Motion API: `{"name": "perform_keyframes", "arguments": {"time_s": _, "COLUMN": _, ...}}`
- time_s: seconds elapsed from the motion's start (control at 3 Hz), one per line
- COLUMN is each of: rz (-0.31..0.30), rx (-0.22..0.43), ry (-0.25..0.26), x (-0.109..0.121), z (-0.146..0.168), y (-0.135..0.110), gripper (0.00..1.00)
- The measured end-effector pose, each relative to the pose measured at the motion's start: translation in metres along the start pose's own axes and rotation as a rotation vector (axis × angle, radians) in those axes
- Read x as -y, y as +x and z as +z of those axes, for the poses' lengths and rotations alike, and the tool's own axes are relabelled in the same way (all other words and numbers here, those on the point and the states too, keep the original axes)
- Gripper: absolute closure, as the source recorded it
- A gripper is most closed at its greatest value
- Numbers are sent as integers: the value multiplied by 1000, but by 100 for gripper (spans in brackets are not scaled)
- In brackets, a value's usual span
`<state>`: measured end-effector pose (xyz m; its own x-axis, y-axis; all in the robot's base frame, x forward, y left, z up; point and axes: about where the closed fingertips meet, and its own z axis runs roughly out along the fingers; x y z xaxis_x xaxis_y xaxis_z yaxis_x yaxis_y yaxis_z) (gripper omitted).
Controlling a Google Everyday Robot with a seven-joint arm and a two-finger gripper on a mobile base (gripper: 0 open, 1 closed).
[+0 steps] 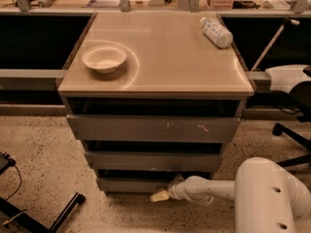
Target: Open bottom drawer
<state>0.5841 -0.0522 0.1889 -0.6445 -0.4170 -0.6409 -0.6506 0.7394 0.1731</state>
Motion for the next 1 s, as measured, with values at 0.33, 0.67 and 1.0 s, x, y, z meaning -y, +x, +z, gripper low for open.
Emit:
{"name": "perform_keyframes", "arguments": {"time_s": 0.33, "rz": 0, "rx": 0, "ry": 0, "x": 0, "z": 0, "y": 0, "gripper": 0}}
{"name": "perform_keyframes", "arguments": {"time_s": 0.67, "rz": -85, "rx": -60, "ry": -28, "x": -12, "z": 4, "y": -2, "gripper": 0}}
{"name": "perform_keyframes", "arguments": {"time_s": 1.0, "rz": -222, "rx": -55, "ry": -6, "x": -45, "z": 3, "y": -5, "gripper": 0}}
